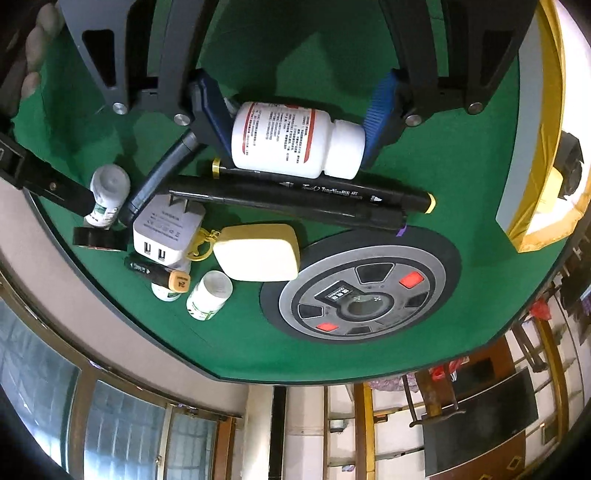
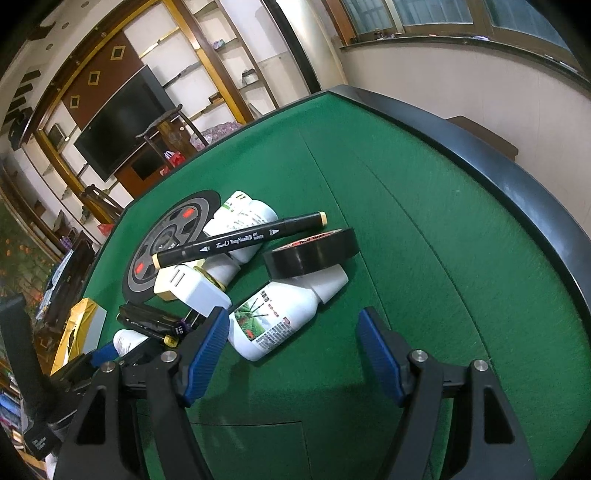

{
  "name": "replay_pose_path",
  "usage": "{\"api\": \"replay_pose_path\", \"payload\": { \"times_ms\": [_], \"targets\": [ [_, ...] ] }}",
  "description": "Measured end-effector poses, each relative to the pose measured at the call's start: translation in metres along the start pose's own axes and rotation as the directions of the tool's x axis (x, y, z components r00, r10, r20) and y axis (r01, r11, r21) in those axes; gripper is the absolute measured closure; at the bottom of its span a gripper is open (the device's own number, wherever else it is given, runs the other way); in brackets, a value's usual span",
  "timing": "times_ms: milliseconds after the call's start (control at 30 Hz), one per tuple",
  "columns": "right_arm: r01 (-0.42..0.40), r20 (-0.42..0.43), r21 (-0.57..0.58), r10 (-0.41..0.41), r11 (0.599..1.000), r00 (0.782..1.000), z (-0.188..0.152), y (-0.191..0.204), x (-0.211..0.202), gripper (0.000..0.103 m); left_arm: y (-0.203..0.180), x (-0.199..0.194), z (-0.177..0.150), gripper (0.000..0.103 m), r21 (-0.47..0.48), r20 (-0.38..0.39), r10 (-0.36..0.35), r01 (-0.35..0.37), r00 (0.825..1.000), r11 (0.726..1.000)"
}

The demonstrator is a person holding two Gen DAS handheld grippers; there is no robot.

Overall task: Organize rigid objects
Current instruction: 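Lift the pill bottle with the left tool while the right tool grasps the white USB charger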

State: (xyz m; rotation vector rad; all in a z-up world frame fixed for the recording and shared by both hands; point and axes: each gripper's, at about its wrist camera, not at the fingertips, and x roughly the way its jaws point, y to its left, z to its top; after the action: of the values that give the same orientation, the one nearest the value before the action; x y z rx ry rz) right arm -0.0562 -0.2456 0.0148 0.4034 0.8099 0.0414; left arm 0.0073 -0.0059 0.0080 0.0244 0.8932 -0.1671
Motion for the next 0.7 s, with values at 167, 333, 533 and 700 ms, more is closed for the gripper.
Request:
{"api": "replay_pose_path", "payload": {
  "times_ms": [167, 333, 533, 700],
  "targets": [
    [0.009, -0.007, 0.011, -0.009, 1.000, 1.000, 0.001, -0.002, 0.002, 0.031, -0.004, -0.011, -0.004, 0.035, 0.028, 0.026, 0.014, -0.015, 1.000, 1.000],
    [0.016, -0.010, 0.018, -0.016, 1.000, 1.000, 0.000, -0.003, 0.002, 0.030, -0.004, -0.027, -0.008, 0.035, 0.040, 0.043, 0.017, -0.019, 0.999, 0.999],
    [0.026, -0.011, 0.031, -0.025, 0.999, 1.000, 0.000, -0.006, 0.002, 0.027, 0.002, -0.047, -0.015, 0.035, 0.036, 0.065, 0.014, -0.016, 0.998, 0.999],
    [0.030, -0.010, 0.036, -0.030, 0.999, 0.999, 0.000, -0.006, 0.002, 0.026, 0.016, -0.063, -0.023, 0.035, 0.005, 0.074, -0.007, 0.006, 0.997, 1.000]
  ]
}}
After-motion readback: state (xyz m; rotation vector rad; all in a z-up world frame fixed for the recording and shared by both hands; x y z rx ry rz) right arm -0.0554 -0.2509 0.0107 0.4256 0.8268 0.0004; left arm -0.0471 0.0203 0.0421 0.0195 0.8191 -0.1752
